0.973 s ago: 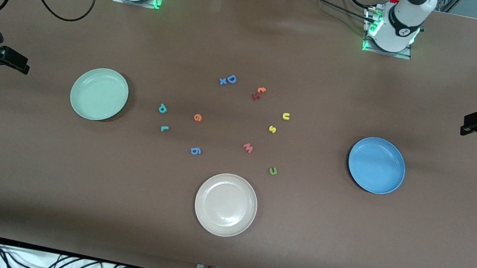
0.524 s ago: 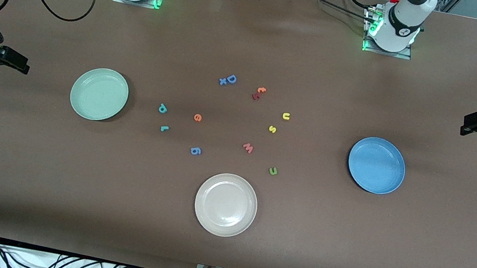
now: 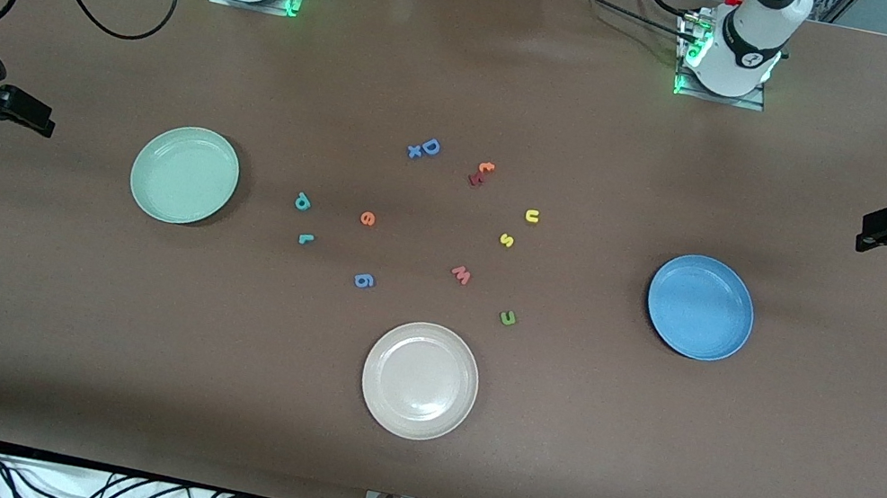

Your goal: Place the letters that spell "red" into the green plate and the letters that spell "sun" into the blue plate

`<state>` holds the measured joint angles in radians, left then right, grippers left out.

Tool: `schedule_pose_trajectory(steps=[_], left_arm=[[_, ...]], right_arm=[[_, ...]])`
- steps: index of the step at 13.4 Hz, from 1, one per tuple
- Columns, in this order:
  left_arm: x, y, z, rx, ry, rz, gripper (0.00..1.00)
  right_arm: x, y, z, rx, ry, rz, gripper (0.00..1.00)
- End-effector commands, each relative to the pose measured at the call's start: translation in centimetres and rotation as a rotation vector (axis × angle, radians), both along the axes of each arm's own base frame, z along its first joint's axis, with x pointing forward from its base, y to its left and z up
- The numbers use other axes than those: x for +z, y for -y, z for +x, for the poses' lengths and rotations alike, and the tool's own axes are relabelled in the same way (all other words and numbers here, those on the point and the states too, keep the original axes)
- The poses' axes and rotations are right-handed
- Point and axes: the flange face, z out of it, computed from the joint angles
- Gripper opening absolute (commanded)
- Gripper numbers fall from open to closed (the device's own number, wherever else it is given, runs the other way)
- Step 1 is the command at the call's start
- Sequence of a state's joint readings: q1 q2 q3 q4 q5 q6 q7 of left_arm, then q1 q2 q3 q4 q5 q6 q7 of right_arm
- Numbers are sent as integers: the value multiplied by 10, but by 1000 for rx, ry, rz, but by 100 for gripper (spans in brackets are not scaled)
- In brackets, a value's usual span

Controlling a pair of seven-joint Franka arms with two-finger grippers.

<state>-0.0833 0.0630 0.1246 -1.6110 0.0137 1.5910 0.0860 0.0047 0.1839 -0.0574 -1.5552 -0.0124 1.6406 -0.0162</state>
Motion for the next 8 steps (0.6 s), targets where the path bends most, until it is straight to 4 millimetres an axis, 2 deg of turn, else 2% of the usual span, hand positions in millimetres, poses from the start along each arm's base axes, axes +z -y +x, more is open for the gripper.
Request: schedule_pose_trajectory(steps=[1, 8], left_arm=[[4, 1, 3, -8, -3, -4, 100], [4, -2, 3, -4, -5, 2, 100]], right_arm=[[4, 1, -5, -14, -2, 9, 100], [4, 0, -4, -13, -4, 9, 100]])
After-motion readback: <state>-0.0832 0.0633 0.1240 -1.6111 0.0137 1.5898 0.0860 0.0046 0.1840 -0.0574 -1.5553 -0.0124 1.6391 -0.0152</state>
